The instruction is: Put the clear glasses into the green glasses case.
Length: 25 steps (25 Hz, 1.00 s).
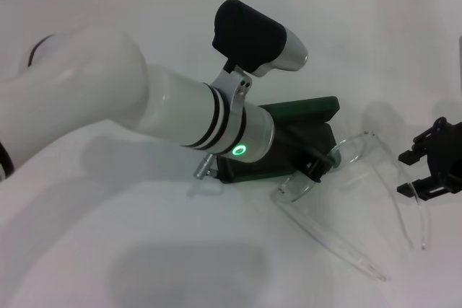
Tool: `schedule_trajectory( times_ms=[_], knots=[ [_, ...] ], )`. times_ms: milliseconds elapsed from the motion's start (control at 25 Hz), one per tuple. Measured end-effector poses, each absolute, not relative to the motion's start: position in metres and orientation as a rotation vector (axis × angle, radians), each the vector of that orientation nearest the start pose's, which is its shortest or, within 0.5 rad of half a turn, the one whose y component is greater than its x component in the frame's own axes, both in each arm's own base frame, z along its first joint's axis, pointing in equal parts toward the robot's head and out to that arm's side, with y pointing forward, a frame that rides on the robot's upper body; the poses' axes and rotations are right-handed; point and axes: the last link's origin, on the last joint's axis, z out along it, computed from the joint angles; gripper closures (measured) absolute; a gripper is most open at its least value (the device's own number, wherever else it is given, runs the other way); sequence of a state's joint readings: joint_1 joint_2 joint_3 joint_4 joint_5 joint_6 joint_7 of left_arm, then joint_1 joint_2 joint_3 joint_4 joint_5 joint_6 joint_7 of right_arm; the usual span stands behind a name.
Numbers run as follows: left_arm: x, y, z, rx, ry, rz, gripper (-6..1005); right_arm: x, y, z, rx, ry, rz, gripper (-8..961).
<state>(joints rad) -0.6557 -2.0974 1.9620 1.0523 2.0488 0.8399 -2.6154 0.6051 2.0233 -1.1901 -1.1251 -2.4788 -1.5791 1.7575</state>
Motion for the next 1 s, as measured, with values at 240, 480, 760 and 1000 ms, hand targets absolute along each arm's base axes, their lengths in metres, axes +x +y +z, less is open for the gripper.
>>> schedule_trajectory(
  times_ms=[240, 480, 760, 1000],
  knots=[
    [-0.121, 0.331, -0.142, -2.803, -0.886, -0.022, 915, 0.223, 0.353, 0.015, -2.984, 0.251, -0.442, 401],
    [-0.117, 0.328, -0.142, -2.812, -0.884, -0.033, 914, 0.218, 0.35, 0.011, -3.015, 0.228, -0.437, 402],
    [-0.117, 0.327, -0.143, -2.814, -0.886, -0.034, 914, 0.21, 0.352, 0.005, -3.017, 0.208, -0.371, 402],
    [-0.117, 0.327, -0.143, -2.814, -0.886, -0.036, 913, 0.205, 0.354, -0.005, -3.003, 0.198, -0.337, 402]
  ],
)
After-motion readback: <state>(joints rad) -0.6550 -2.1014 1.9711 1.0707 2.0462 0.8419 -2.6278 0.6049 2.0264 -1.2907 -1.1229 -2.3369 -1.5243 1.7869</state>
